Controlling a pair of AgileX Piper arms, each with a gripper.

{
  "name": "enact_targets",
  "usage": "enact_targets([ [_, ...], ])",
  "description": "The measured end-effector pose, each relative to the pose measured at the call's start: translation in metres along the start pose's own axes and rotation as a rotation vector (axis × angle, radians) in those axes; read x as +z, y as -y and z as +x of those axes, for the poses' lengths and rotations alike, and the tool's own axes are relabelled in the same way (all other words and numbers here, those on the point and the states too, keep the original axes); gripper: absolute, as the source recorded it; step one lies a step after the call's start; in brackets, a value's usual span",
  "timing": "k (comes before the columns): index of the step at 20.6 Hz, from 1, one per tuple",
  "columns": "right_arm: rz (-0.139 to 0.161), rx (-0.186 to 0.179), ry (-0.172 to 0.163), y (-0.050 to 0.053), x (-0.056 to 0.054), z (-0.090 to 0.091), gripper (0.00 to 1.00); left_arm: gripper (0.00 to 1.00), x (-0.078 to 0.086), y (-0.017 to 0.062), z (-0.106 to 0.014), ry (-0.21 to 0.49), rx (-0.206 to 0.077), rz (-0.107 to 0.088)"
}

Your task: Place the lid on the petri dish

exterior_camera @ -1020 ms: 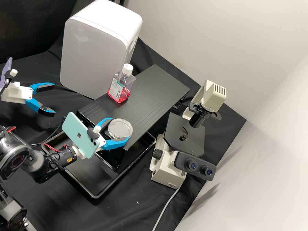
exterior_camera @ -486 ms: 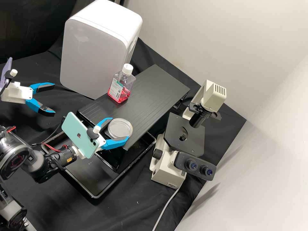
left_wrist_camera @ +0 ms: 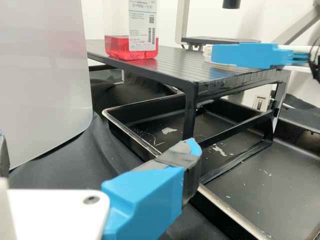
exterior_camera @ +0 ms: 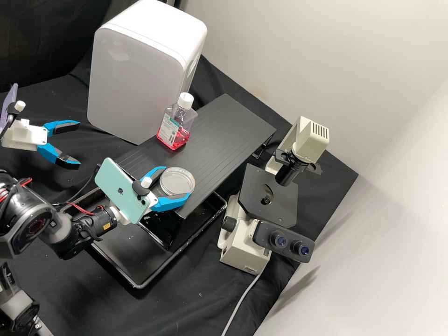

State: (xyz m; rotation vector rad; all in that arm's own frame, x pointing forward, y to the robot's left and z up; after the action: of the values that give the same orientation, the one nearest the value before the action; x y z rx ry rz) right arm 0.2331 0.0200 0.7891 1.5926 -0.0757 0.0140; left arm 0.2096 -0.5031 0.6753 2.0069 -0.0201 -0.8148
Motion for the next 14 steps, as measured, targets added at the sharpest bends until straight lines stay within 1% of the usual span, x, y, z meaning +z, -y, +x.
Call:
enact_targets([
  [6,-0.003,-0.005,0.006,0.0026,0.0019,0.0031,0.00,1.00,0.0000,0.0000,0.0000,0.000,0.000,0.002],
  [7,-0.004,-0.006,0.007,0.0029,0.0021,0.0031,1.00,1.00,0.0000,0.0000,0.0000,0.000,0.000,0.002],
  [10,-0.007,-0.006,0.000,0.0041,0.0011,0.0031,1.00,1.00,0.0000,0.0000,0.0000,0.000,0.000,0.005],
  [12,-0.009,-0.007,-0.001,0.0048,0.0004,0.0029,1.00,1.00,0.0002,0.0001,0.0000,0.000,0.000,0.026],
  [13,-0.011,-0.006,0.001,0.0051,0.0002,0.0028,1.00,1.00,0.0010,0.0003,0.0001,-0.003,0.001,0.023],
  [14,-0.020,-0.006,0.001,0.0057,-0.0003,0.0026,1.00,1.00,0.0015,0.0004,0.0003,-0.012,0.004,0.036],
])
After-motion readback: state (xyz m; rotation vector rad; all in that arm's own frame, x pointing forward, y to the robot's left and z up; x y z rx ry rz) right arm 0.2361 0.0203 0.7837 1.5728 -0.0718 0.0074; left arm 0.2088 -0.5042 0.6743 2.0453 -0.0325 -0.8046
